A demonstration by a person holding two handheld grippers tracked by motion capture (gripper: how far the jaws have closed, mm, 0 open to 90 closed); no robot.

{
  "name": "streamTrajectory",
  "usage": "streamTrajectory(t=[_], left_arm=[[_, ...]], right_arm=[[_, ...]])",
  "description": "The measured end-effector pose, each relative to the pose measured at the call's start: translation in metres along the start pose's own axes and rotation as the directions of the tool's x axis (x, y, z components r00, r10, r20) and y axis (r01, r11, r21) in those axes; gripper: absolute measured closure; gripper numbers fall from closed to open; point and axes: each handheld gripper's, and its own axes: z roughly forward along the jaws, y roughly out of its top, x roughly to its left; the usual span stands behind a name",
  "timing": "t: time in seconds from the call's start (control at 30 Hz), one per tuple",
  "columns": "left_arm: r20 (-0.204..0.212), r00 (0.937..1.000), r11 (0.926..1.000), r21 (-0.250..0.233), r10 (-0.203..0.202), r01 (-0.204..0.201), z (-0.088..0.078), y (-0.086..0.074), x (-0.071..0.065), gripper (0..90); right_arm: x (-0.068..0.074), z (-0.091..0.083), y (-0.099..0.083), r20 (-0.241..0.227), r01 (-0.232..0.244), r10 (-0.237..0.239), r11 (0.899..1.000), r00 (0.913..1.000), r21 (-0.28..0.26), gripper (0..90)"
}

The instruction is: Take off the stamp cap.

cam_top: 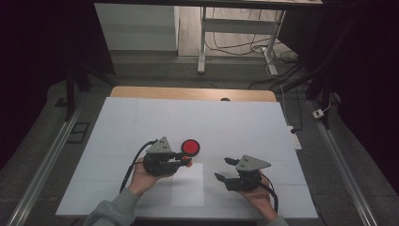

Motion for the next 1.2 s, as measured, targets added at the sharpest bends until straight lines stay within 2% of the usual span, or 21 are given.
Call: streamTrajectory(t=[0.07,0.33,0.53,0.87,1.2], left_arm=[[0.001,1.0000,1.0000,0.000,0.001,-0.001,0.001,0.000,-0.001,71.7],[0.004,1.0000,1.0000,0.006,0.003,-0.003,0.003,0.000,-0.001,71.6],[0.002,1.0000,1.0000,0.001,0.002,-0.002,0.002,0.001,-0.001,71.6],[0.003,1.0000,1.0000,-0.001,-0.001,0.001,0.004,0.002,-0.002,71.7],[0.015,0.9999,0.9999,-0.015,0.002,-0.002,0.006,0.007,-0.005,71.7]], right_arm=[[0.002,0.003,0.001,-0.012,-0.008,0.008,1.000,0.9999,-0.007,30.5],[0.005,0.013,0.004,-0.011,0.007,-0.007,1.000,0.9999,0.003,30.6],[0.010,0.020,0.008,-0.038,0.014,-0.014,1.000,0.9992,-0.005,31.6],[0.016,0.027,0.015,-0.046,0.033,-0.033,0.999,0.9984,-0.006,32.0],[0.024,0.037,0.025,-0.092,0.048,-0.050,0.998,0.9945,-0.028,32.8]])
